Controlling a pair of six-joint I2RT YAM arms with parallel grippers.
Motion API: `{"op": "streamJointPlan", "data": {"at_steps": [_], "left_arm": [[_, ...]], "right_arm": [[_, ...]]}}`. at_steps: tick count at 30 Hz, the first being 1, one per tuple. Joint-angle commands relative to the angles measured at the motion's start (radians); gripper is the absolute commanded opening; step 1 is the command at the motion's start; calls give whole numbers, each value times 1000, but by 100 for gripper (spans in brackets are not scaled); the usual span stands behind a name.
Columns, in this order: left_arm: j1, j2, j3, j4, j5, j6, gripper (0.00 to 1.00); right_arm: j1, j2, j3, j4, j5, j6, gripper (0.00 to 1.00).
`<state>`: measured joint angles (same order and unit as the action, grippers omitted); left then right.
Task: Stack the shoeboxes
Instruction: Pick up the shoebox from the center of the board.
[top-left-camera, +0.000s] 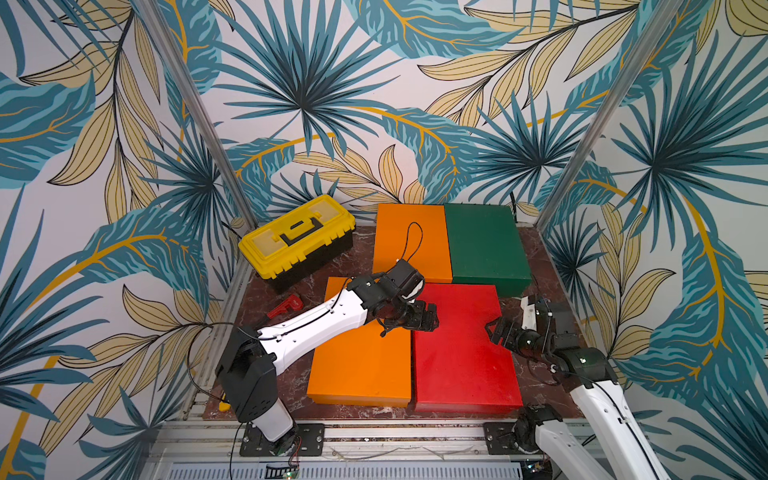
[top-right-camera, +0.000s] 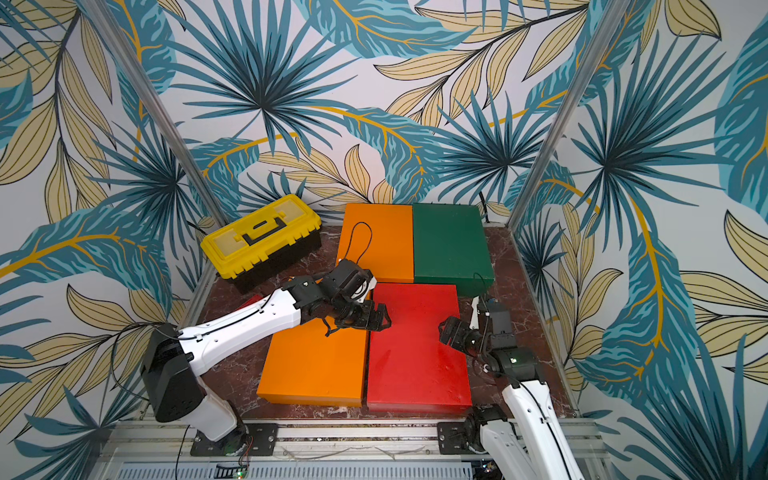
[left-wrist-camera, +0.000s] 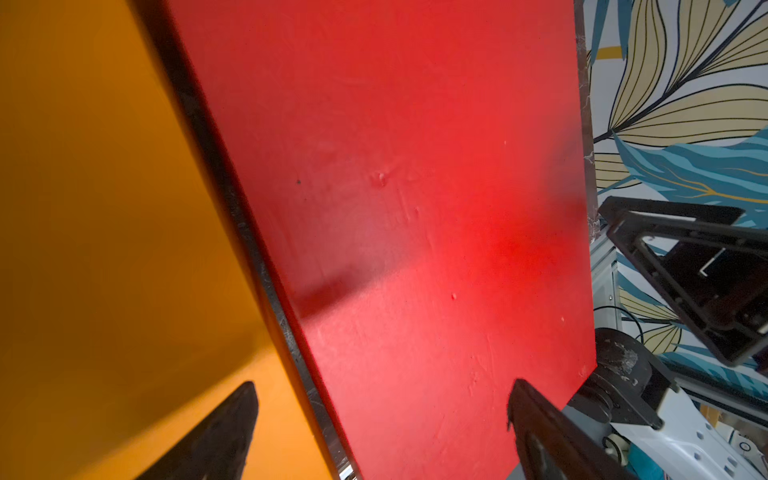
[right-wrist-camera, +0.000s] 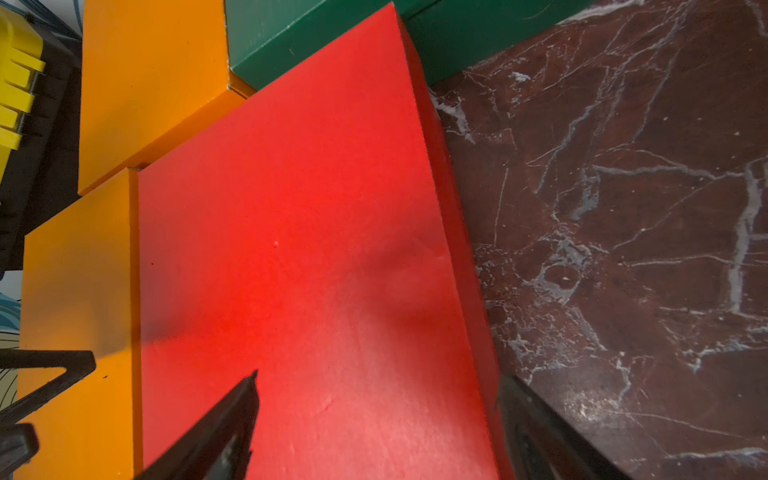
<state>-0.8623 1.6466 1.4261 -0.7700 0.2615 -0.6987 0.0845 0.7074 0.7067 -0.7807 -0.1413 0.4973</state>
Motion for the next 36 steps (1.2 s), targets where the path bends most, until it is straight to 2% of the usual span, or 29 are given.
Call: {"op": "streamJointPlan", "data": {"at_steps": [1, 13, 36], "left_arm": [[-13, 26, 56, -28, -24, -12, 95], [-36, 141, 112, -80, -82, -15, 95], [-54, 290, 169, -80, -21, -45, 97]], "right_arm": [[3, 3, -27, 24, 13, 8, 91], [3, 14, -26, 49, 13, 18, 93], [3, 96, -113, 171, -50, 54, 96]]}}
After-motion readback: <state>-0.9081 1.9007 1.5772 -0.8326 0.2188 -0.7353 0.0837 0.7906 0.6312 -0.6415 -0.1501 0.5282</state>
